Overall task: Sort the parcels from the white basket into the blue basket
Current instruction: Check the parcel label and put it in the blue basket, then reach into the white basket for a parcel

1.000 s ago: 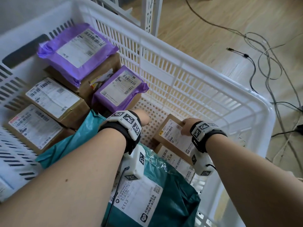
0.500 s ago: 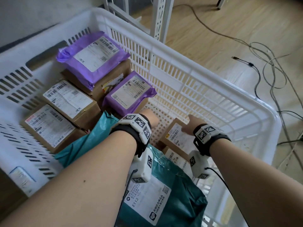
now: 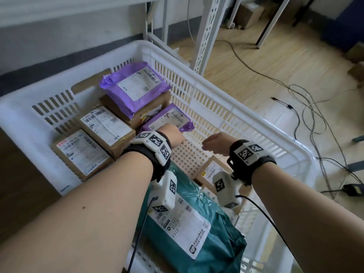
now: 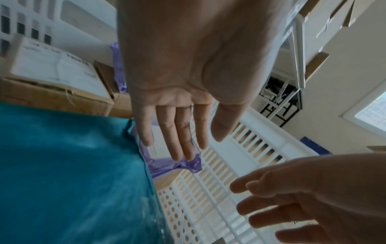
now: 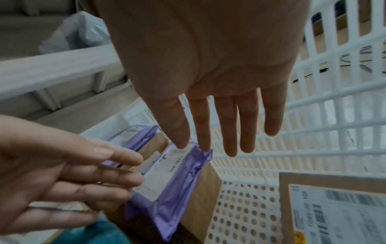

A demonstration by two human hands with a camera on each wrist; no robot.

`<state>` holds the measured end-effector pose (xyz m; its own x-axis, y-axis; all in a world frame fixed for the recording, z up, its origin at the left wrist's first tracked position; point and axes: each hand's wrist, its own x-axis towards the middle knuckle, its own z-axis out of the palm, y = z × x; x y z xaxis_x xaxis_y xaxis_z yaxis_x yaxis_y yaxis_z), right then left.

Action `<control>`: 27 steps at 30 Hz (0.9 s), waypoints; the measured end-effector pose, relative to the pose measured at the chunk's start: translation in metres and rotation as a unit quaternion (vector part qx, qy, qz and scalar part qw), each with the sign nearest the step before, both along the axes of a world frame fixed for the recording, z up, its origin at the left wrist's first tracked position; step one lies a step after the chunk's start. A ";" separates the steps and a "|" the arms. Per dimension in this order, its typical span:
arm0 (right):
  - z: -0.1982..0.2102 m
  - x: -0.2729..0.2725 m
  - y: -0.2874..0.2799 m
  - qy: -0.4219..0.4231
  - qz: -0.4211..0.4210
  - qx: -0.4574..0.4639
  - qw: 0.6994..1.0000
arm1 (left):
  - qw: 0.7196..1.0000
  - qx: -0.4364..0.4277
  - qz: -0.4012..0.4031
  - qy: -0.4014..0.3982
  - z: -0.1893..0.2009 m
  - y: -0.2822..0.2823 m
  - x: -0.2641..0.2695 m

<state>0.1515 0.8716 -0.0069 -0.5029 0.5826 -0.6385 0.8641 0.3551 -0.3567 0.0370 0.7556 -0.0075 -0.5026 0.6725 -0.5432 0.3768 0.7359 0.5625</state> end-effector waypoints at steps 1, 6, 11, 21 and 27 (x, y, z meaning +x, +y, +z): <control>0.004 -0.003 -0.006 0.002 0.004 -0.001 1.000 | 1.000 0.007 0.006 0.001 0.004 -0.005 -0.003; 0.022 -0.024 -0.038 0.037 0.003 -0.008 0.999 | 0.998 0.042 0.051 -0.001 0.017 -0.039 -0.027; 0.031 -0.054 -0.064 0.050 0.044 -0.011 0.998 | 0.988 0.055 0.140 0.020 0.018 -0.077 -0.061; -0.002 -0.099 -0.064 0.086 -0.042 -0.100 0.990 | 0.960 0.080 0.267 0.035 0.011 -0.082 -0.098; -0.005 -0.142 -0.054 0.140 -0.155 -0.176 0.962 | 0.941 0.098 0.322 0.029 -0.001 -0.076 -0.111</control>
<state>0.0094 0.8178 -0.0118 -0.5217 0.5042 -0.6882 0.7612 -0.0892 -0.6424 -0.0742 0.6791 -0.0089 -0.8654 0.3024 -0.3995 -0.0777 0.7067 0.7033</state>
